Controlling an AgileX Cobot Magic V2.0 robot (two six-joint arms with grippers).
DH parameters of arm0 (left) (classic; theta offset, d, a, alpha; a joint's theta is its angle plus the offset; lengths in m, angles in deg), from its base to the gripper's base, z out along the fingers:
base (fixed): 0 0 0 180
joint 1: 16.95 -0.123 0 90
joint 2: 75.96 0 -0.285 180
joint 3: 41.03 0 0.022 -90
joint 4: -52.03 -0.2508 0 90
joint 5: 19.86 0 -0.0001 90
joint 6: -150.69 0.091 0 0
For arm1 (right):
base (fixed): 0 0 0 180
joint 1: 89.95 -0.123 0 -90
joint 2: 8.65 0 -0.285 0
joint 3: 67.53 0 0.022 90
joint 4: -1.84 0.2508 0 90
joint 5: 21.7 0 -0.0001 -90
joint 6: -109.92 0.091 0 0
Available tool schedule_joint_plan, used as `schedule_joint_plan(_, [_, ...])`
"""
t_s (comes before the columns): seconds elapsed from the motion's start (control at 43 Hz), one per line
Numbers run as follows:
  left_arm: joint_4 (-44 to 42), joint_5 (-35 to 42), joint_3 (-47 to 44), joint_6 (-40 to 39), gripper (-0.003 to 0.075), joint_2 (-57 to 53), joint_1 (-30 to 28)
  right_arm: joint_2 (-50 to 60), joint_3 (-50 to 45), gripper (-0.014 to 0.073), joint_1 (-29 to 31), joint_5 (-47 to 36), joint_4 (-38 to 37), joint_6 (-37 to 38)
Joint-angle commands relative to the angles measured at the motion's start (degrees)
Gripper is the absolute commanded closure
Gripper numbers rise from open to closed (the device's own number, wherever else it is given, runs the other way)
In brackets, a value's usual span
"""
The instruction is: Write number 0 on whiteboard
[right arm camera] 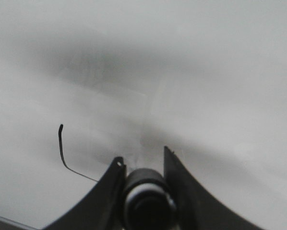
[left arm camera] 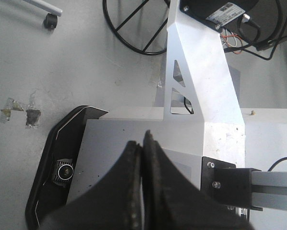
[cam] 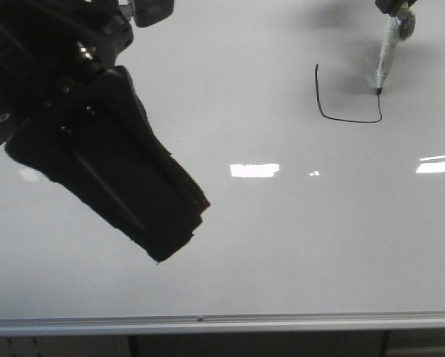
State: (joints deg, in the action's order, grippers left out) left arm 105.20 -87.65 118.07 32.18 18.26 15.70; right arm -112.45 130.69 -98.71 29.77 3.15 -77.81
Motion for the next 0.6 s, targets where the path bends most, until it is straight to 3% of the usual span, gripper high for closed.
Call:
schedule_joint_plan(0.0, [3.59, -0.96, 1.64, -0.24, 0.0740, -2.06, 0.39, 3.10, 1.88, 0.0661, 0.40, -6.68, -0.01, 0.18])
schedule_joint_plan(0.581, [3.59, -0.96, 1.64, -0.24, 0.0740, -2.06, 0.39, 3.10, 1.88, 0.0661, 0.01, -16.92, 7.69, 0.18])
